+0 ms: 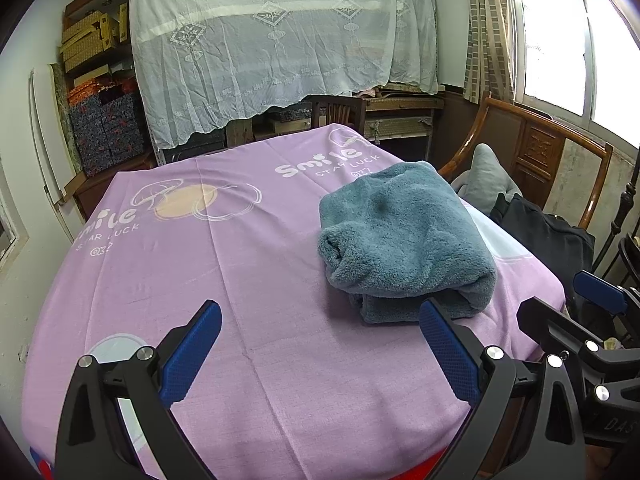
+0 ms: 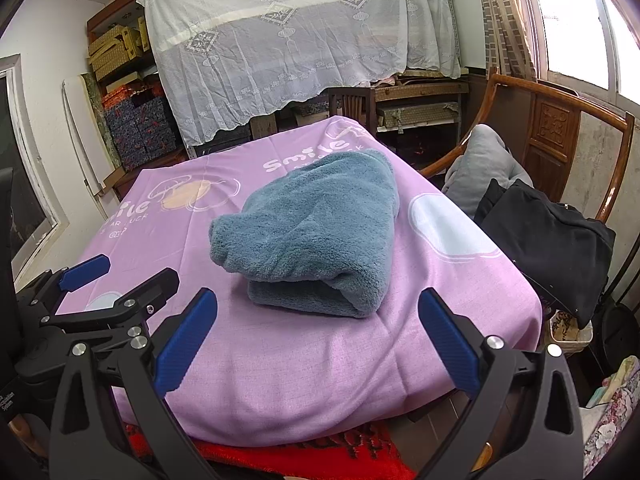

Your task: Fold large clothes

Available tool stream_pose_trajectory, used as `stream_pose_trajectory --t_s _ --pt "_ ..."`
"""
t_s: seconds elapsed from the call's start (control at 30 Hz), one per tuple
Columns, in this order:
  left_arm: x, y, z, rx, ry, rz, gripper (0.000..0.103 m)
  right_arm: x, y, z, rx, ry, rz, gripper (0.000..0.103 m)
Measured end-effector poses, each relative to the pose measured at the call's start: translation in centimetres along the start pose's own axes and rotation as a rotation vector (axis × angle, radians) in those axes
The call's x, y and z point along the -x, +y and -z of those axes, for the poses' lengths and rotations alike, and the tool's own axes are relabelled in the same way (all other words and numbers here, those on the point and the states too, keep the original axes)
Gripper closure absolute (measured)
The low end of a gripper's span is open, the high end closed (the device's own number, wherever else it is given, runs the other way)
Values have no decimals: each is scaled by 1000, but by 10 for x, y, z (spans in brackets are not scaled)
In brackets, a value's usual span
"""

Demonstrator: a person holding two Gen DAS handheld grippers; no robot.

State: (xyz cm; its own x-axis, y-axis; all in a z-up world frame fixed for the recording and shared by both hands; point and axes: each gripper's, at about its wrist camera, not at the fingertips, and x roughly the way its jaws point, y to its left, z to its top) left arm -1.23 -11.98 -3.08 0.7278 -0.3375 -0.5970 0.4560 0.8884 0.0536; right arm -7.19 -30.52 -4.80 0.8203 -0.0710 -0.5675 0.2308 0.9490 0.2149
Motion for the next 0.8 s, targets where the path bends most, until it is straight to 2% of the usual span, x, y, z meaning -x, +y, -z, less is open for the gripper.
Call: stream_pose_trajectory --t_s 0.2,0.67,0.8 --pt "-2 1 0 4 3 14 4 0 1 0 -1 1 0 5" --pt "3 -3 -2 -18 -26 -34 4 -2 0 1 -4 4 -6 5" --pt "2 -2 -2 -15 -21 -25 4 -2 0 1 -1 1 -5 5"
